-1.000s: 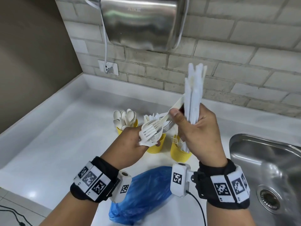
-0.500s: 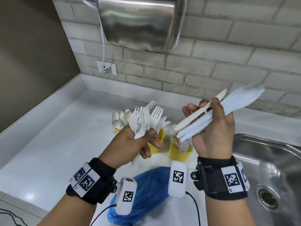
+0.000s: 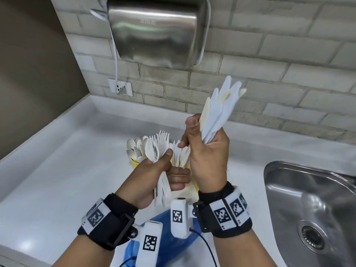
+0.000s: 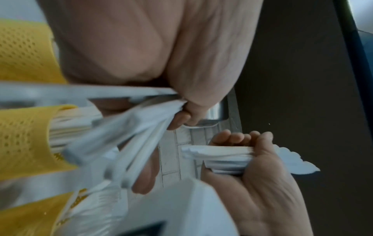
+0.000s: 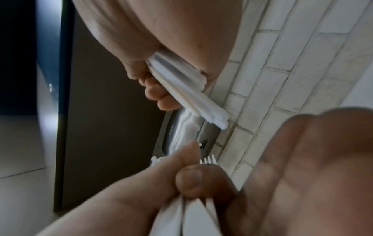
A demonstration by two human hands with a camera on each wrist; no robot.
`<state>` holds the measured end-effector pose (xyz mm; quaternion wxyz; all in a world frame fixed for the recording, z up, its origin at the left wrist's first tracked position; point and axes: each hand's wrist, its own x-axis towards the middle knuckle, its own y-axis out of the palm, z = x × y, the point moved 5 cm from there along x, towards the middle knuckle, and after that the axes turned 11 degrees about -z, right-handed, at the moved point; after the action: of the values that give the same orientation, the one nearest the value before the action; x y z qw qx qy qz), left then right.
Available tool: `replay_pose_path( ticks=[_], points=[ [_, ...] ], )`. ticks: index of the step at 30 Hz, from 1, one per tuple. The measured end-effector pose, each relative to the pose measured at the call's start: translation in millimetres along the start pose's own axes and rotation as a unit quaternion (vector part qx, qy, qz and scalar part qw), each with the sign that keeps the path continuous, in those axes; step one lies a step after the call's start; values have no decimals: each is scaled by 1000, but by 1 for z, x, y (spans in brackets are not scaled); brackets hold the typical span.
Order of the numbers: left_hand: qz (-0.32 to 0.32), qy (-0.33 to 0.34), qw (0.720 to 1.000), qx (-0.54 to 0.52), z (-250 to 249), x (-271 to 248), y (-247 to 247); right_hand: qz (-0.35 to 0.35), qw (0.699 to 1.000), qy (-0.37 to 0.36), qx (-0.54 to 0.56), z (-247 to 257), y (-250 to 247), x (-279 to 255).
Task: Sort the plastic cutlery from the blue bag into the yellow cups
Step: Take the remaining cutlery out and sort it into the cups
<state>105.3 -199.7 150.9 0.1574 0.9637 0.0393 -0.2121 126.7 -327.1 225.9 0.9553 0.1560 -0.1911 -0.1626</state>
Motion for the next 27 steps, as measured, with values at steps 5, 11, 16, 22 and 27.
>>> replay_pose_path(
  ticks=[5, 11, 16, 22, 27],
  points=[
    [-16, -35, 996, -84, 1, 2, -2, 25, 999, 21, 7, -15, 11, -15],
    [-29, -33, 994, -97, 4, 10, -11, 31, 999, 20, -25, -32, 11, -27],
    [-33, -63, 992, -104, 12, 11, -15, 8, 999, 43, -11, -35, 7, -28],
    [3, -54, 992, -114, 6, 12, -14, 39, 994, 74, -66, -44, 10, -33],
    [-23, -43, 992, -118, 5, 12, -22, 16, 990, -3, -138, -46, 8, -28]
  ],
)
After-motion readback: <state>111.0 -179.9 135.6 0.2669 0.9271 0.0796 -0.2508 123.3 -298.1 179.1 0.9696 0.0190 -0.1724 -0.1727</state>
